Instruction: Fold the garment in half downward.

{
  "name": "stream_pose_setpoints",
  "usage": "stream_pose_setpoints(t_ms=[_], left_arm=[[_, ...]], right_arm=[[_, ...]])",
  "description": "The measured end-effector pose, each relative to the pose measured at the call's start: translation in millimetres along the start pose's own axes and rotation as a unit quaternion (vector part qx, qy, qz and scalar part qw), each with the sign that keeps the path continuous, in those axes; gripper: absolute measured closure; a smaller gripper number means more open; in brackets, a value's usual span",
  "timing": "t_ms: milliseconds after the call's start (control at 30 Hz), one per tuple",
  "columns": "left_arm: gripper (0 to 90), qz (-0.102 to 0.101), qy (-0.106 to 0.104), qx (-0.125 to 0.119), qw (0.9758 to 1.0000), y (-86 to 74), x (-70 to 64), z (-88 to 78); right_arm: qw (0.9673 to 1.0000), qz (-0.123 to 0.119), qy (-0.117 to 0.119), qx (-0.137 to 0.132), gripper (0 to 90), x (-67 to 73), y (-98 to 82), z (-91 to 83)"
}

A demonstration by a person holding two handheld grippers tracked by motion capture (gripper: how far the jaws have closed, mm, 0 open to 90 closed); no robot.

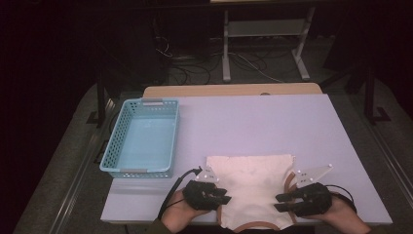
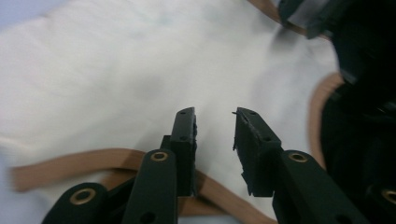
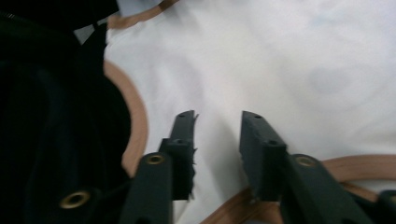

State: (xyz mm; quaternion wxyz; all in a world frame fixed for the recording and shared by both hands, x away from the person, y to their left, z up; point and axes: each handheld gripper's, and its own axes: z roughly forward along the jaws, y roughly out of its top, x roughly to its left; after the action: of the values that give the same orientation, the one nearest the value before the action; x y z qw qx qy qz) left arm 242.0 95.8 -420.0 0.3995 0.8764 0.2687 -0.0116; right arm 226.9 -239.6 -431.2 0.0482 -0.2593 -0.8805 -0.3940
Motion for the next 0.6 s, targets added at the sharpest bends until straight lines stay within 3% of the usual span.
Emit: stream_pose_setpoints(t_ms=[267, 600], left_arm=[[53.3, -0.012, 0.055, -0.022, 0.9982, 13.3, 20.4, -0.7], [48.8, -0.030, 0.113, -0.031, 0.9927, 27.5, 41.2, 7.3]], right_arm=[[0.9994, 0.015, -0.025, -0.017, 52.4, -18.2, 10.9, -2.9], [0.9973, 0.025, -0.058, -0.038, 49.8, -41.9, 27.3, -6.3]])
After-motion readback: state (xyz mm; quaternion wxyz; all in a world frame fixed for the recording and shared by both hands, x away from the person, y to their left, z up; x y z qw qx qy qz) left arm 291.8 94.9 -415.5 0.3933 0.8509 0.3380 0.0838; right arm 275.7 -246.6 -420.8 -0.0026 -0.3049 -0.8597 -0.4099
